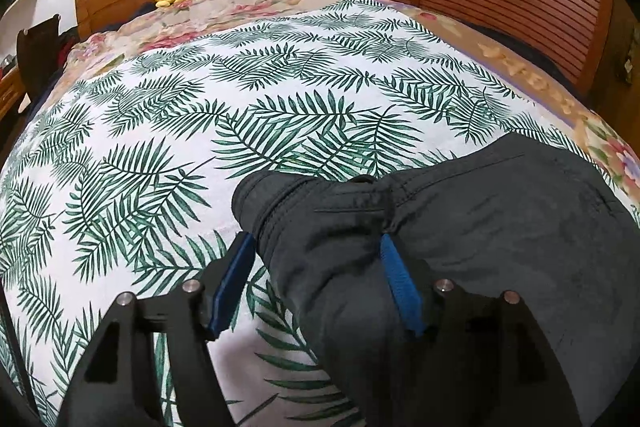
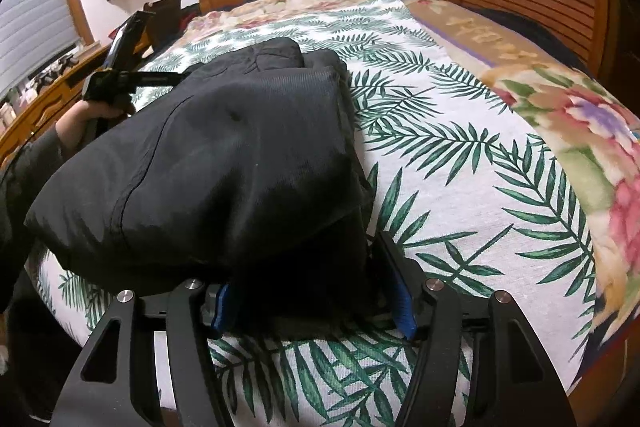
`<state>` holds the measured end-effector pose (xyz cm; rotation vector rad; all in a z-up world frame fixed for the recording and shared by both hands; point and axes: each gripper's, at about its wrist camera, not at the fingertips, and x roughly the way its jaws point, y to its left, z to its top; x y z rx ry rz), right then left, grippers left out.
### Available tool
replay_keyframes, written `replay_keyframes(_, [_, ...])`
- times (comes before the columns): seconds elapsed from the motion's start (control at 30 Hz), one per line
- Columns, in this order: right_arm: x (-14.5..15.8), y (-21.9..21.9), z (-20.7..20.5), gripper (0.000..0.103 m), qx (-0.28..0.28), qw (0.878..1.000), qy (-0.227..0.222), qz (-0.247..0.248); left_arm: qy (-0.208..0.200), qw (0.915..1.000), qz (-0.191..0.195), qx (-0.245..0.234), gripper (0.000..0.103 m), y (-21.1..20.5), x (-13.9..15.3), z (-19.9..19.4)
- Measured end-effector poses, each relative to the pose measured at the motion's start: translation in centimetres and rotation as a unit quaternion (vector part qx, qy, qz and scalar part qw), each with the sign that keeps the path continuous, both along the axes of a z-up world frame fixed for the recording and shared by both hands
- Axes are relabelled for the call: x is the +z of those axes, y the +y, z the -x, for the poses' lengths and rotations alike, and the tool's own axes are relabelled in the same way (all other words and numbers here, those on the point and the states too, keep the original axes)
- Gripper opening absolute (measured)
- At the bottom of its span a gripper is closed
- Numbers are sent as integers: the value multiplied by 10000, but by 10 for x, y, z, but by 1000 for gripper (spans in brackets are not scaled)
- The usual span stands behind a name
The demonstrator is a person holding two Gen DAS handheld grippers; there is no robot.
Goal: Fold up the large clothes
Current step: 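Grasp the jacket bundle with the left tool while the right tool grasps it too, then lift the bundle with both tools and carry it toward the wardrobe-side bed edge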
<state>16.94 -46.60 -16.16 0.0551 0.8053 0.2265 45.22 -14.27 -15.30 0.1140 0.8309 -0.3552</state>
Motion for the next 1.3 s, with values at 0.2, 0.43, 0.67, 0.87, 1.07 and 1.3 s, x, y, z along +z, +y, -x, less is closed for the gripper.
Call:
replay_keyframes(0.2, [0,0,-4,64,-39,9999,53,-149,-2,10000,32,49,60,0,0,3])
replay_keyframes(0.43, [0,0,-7,62,-43,9996,91,-267,-143,9990,430,6,28,4,6,13])
replay_keyframes(0.67, [10,1,-2,14,342,9978,-187,-545,-550,9981,259,110,11,-2,35,32])
replay_keyframes(0.87, [39,-18,-1,11,479,9908,-581,-1125,-902,9952,372,118,9,-15,80,55])
replay_keyframes(1.07, [72,-42,-6,10,458,9890,-932,-1053,-1116,9929,383,-140,9,-68,115,69])
replay_keyframes(1.3, [116,-106,1,10,28,9894,-1374,-465,-1325,9873,601,-633,9,-174,149,68])
